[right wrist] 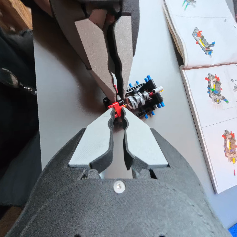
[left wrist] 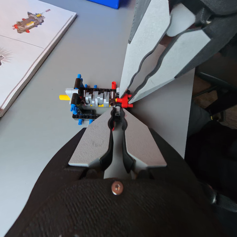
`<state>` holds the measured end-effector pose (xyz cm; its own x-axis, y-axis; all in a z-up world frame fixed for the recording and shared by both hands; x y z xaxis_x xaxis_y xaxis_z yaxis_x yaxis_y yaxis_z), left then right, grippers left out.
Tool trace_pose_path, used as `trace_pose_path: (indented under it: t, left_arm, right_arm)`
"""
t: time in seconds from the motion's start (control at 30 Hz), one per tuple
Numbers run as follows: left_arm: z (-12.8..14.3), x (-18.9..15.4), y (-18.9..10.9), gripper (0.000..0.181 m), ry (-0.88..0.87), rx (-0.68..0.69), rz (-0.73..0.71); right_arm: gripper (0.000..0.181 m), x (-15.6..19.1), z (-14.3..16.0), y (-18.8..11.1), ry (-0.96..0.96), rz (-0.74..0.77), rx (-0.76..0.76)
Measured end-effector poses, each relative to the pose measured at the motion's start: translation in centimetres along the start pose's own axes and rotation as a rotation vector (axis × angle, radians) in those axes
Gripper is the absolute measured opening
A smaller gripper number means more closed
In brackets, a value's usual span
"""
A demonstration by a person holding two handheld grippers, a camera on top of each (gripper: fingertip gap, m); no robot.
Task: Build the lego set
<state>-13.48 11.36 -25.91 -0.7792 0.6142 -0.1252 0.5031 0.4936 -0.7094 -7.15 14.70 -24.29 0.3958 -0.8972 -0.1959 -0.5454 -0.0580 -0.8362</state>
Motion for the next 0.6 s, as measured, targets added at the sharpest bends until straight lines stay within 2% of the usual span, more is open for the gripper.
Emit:
trace_pose_path:
  t: [0.07, 0.27, 0.47, 0.6]
  left_arm:
    - [0.2, 0.1, 0.1, 0.005, 0.001, 0.019, 0.002]
    - [0.1, -0.1, 0.3, 0.005, 0.016, 0.023, -0.007]
    - [0.0, -0.1, 0.2, 0.005, -0.003, 0.016, 0.038]
    - [0.1, -0.1, 0.3, 0.006, 0.005, 0.028, 0.039]
  right_arm:
    - [0.000, 0.1, 0.1, -0.8, 0.005, -0.019, -0.011]
    - [0.012, 0.1, -0.3, -4.2, 0.052, 0.093, -0.136]
    - [0.010, 1.7, 1.1, -3.2, 0.110, 0.173, -0.173]
    - [0.010, 3.3, 1.5, -2.3, 0.140, 0.167, -0.240]
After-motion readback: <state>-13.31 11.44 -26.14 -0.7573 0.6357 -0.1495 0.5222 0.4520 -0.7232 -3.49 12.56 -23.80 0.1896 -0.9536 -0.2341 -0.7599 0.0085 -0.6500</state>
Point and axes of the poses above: each gripper's, where its closed fingertips meet, y out along the fingers, z out of its underside, x = y × z across the jaws, the point moved 5 cm from there along -y, back along the fingers, and after that the axes turned 8 degrees about x, right-handed, at the moved point
